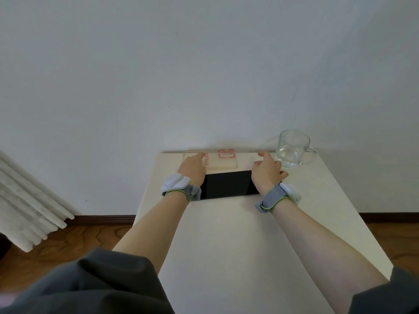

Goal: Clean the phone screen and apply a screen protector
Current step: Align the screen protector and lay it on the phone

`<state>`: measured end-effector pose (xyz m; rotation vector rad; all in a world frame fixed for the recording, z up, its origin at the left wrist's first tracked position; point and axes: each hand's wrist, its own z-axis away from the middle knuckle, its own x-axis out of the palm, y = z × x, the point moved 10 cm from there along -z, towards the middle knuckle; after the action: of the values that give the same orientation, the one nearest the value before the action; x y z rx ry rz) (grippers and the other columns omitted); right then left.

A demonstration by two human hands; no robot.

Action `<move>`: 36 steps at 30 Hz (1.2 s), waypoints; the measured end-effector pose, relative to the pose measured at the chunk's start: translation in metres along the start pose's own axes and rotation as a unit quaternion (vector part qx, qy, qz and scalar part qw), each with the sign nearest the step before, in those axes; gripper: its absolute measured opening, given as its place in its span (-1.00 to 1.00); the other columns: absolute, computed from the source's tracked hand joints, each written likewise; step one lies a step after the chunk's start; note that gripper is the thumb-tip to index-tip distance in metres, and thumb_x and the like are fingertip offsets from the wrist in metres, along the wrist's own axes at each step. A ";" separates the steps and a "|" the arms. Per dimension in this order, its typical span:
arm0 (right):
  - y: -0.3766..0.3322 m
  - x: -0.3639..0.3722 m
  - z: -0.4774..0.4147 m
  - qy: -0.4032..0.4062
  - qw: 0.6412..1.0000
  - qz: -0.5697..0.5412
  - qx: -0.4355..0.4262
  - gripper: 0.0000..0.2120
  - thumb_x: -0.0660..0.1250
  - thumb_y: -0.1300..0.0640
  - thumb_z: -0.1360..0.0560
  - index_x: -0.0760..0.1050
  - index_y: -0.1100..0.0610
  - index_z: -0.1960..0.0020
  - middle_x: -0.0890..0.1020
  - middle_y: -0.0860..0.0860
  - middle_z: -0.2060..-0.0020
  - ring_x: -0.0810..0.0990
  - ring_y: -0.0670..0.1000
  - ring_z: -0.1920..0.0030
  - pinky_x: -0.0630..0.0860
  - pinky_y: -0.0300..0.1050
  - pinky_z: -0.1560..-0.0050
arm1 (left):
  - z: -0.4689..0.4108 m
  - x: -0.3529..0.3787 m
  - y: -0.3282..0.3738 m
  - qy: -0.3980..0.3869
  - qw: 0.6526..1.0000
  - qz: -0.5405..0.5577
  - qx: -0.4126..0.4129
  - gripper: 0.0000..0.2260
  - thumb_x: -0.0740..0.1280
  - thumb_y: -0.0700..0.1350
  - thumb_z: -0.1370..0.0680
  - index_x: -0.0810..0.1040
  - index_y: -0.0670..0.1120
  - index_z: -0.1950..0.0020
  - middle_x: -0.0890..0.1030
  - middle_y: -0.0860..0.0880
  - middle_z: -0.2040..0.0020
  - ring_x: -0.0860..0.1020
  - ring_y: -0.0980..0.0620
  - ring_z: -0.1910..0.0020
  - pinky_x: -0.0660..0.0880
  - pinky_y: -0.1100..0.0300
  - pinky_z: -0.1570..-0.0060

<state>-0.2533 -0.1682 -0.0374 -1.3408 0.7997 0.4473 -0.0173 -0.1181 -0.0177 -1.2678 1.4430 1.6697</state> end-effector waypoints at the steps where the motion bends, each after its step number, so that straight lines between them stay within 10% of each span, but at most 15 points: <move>1: 0.001 0.001 -0.001 0.002 1.000 -0.014 0.001 -0.68 0.10 0.16 -0.57 0.40 -0.06 -0.27 0.52 0.12 -0.17 0.37 0.21 -0.21 0.07 -0.10 0.01 | 0.000 0.001 0.000 -0.002 1.000 -0.002 0.000 -0.56 0.20 -0.20 -0.56 0.28 -0.04 -0.44 0.49 -0.12 -0.30 0.47 -0.14 -0.23 0.42 0.05 -0.16; 28: 0.009 0.002 -0.007 0.034 0.999 -0.009 0.013 -0.67 0.16 0.21 -0.51 0.44 -0.11 -0.18 0.60 0.01 -0.10 0.39 0.14 -0.17 -0.12 -0.08 0.33 | 0.000 -0.011 0.007 0.013 0.995 -0.054 0.084 -0.65 0.27 -0.22 -0.55 0.36 -0.06 -0.33 0.58 -0.07 -0.19 0.54 -0.13 -0.13 0.49 0.05 -0.04; 36: 0.011 0.007 -0.006 0.019 0.997 -0.069 0.034 -0.74 0.13 0.15 -0.55 0.45 -0.09 -0.16 0.57 0.08 -0.11 0.38 0.16 -0.17 0.00 -0.11 0.12 | -0.003 -0.006 0.006 0.004 0.993 -0.091 0.076 -0.68 0.23 -0.21 -0.57 0.42 -0.06 -0.32 0.58 -0.14 -0.16 0.55 -0.17 -0.08 0.52 0.00 -0.04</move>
<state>-0.2579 -0.1724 -0.0507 -1.3349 0.7408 0.2840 -0.0196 -0.1212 -0.0094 -1.2800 1.3862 1.4092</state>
